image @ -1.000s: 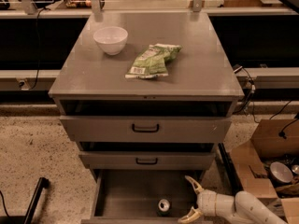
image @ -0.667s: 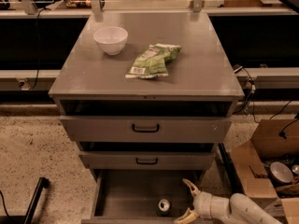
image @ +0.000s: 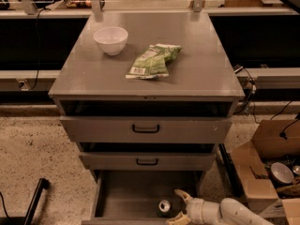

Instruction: Pick green can from bottom drawer and place on counter

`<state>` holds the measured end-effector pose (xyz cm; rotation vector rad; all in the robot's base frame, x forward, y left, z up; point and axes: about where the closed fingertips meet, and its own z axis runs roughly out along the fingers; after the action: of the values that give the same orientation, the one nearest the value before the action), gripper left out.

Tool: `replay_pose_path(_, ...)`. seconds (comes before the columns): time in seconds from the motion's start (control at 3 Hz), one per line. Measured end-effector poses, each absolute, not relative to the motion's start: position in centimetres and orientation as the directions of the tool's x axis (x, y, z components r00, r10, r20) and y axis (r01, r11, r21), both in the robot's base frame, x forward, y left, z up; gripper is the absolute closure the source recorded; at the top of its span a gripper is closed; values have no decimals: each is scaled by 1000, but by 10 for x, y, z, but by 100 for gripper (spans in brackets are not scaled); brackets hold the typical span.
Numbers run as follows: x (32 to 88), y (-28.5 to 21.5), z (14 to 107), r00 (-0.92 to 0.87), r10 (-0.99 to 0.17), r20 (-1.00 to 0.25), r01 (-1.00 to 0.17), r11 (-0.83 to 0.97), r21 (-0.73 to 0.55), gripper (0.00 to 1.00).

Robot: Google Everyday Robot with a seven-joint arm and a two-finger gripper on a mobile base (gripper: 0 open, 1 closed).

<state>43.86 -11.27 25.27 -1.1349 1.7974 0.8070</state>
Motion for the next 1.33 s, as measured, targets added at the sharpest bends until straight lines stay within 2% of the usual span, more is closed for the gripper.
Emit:
replay_pose_path(1.0,455,-95,221,-201,-398,-895,-941,332,63,23)
replay_pose_path(1.33,460,-95,215,-191,-406,-894,-943,327,53,32)
